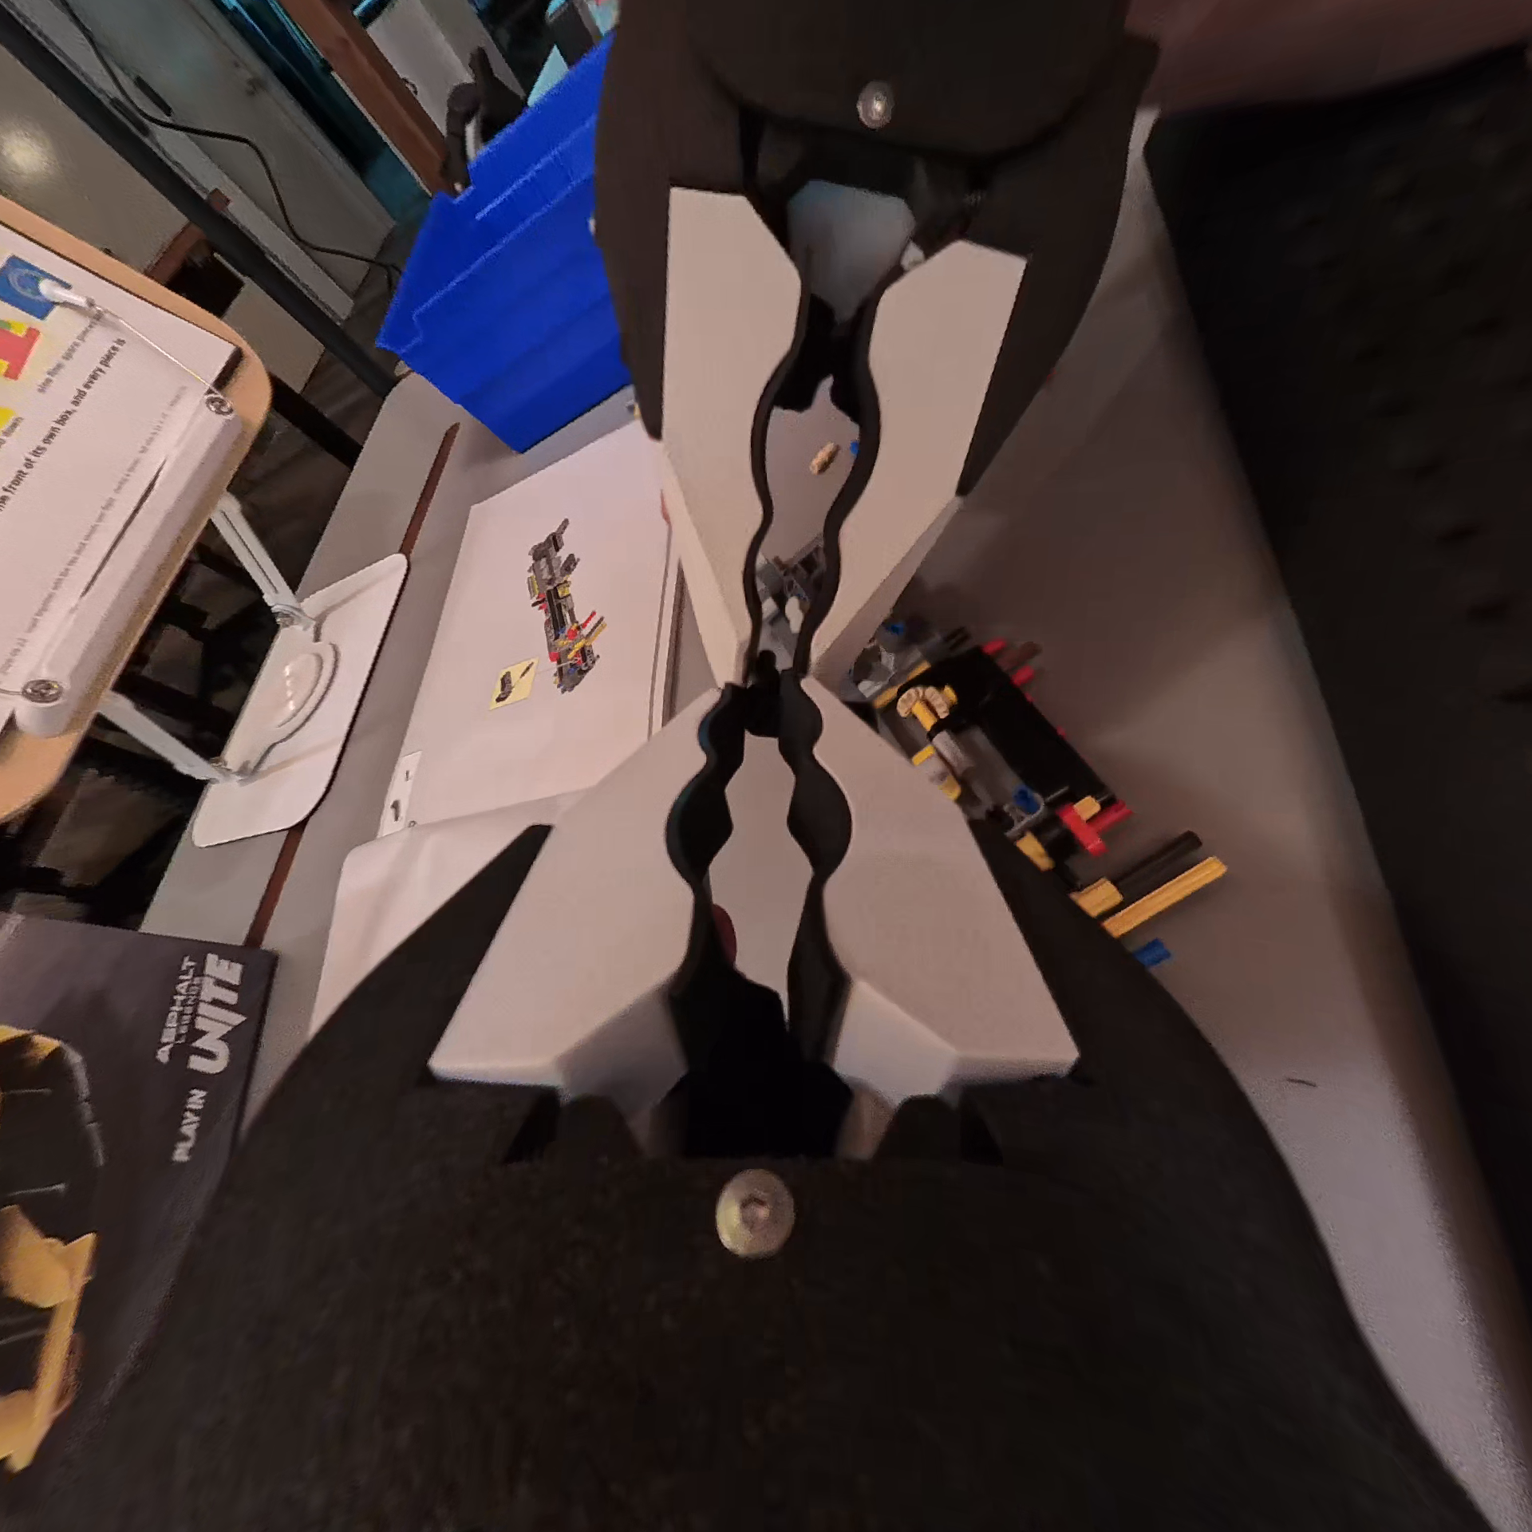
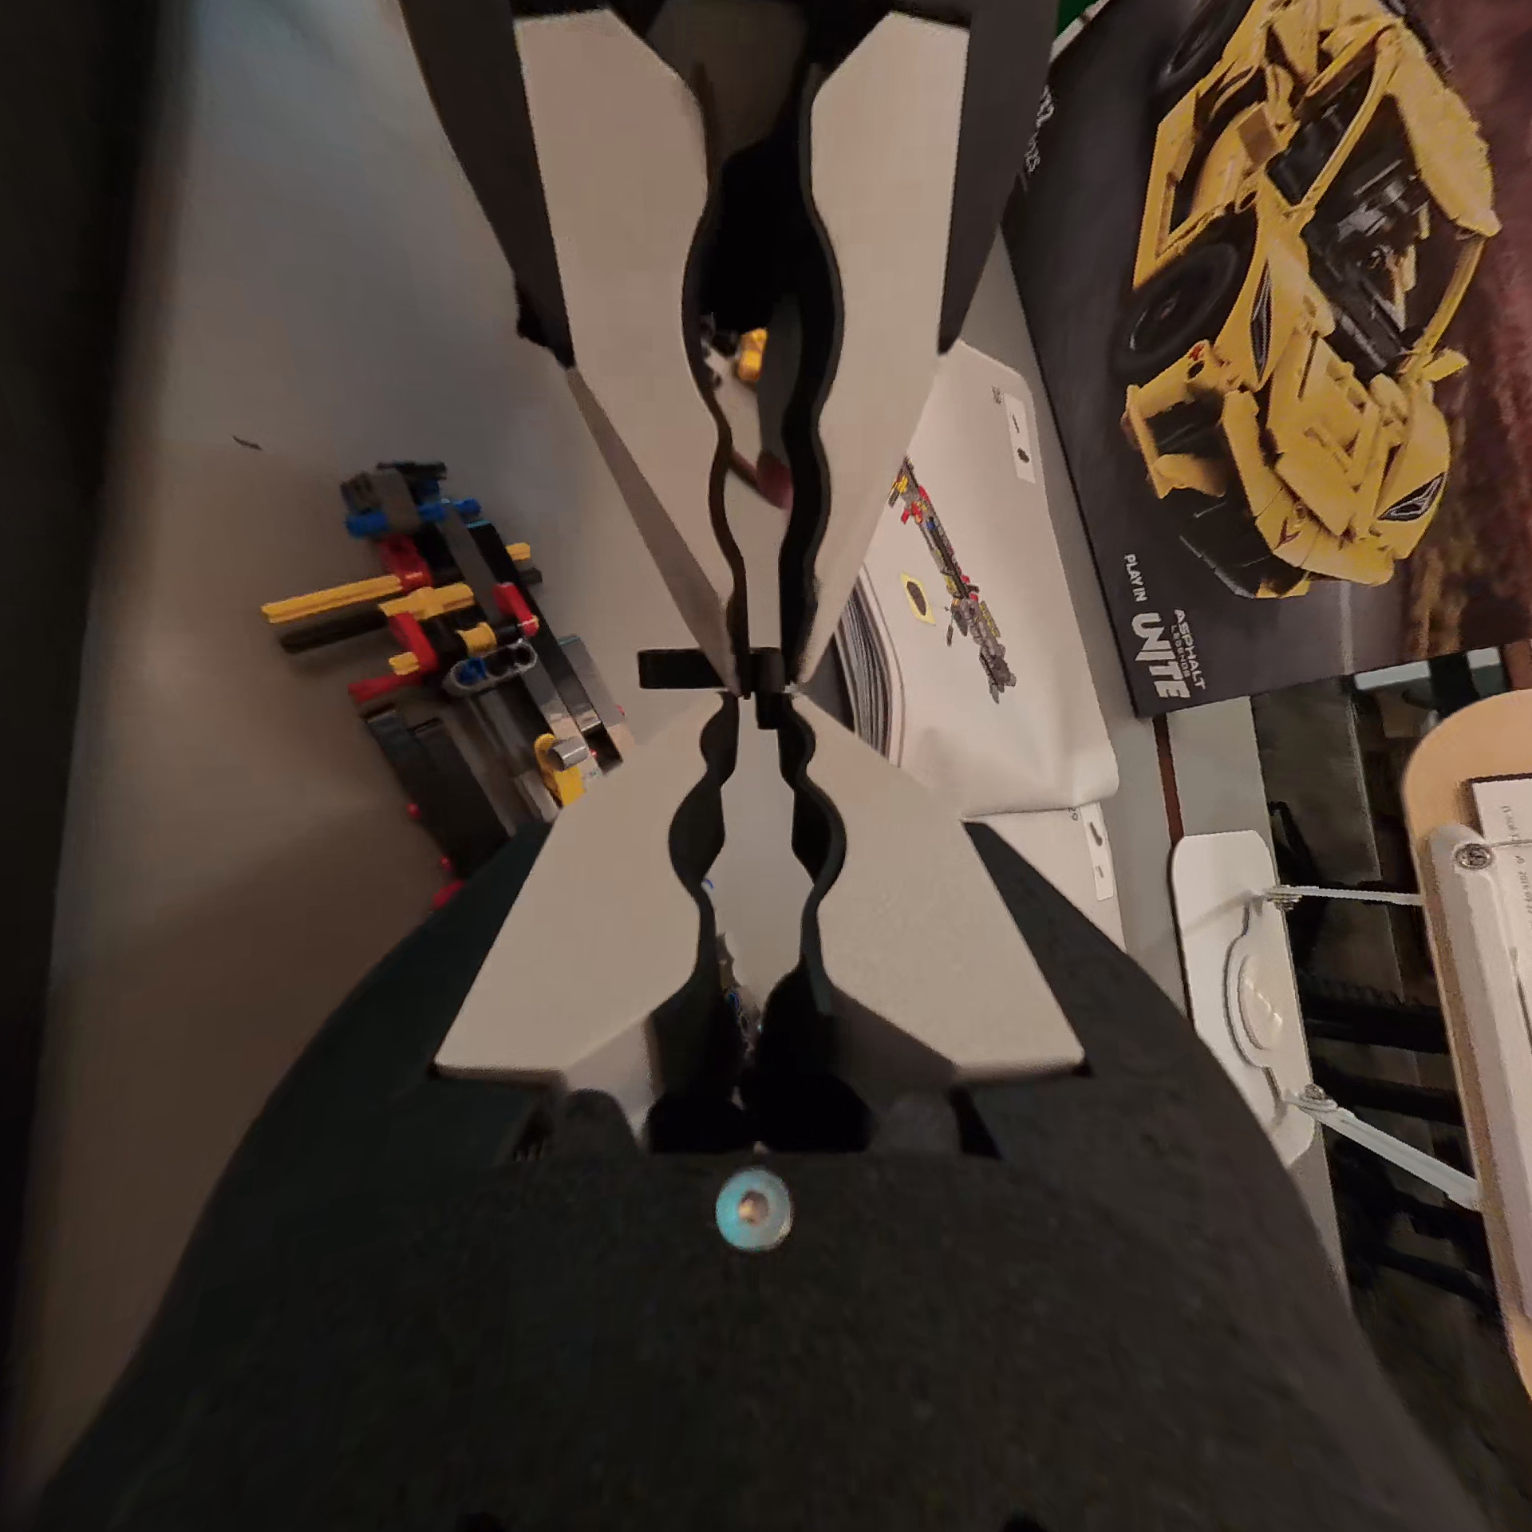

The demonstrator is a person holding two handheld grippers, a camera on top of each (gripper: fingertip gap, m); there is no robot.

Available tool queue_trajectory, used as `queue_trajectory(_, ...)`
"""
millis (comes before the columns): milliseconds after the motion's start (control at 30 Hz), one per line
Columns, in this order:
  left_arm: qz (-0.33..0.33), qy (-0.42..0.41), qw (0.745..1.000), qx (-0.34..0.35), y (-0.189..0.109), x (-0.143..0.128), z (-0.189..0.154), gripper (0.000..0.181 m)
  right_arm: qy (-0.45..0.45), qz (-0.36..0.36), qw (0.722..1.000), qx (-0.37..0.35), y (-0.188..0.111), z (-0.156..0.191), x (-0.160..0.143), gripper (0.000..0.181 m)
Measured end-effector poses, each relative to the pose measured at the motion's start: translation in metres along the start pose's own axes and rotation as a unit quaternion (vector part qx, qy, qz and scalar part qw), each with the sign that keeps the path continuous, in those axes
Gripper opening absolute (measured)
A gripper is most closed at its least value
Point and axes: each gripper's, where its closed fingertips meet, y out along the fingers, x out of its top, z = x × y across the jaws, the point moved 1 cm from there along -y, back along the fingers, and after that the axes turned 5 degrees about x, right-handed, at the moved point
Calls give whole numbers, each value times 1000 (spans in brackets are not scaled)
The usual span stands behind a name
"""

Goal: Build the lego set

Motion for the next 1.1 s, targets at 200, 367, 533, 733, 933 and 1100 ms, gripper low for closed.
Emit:
queue_trajectory(200,-36,11,999,18,-8,12,5,6,-14,-42,999,-11,-11,-8,8,3)
queue_trajectory(367,-40,5,999,10,-10,14,2,7,-29,-44,999,-3,-14,-4,9,3)
queue_trajectory(533,-33,9,999,12,-7,12,0,7,-37,-28,999,-3,-13,-3,5,3)
queue_trajectory(733,-38,8,999,8,-10,13,0,7,-37,-29,999,-3,-15,-3,6,3)
queue_trajectory(933,-43,9,999,-1,-12,13,-1,7,-34,-31,999,4,-16,-2,7,3)
queue_trajectory(1100,-56,-6,998,-6,-14,16,0,7,16,-60,998,25,-18,-3,11,3)
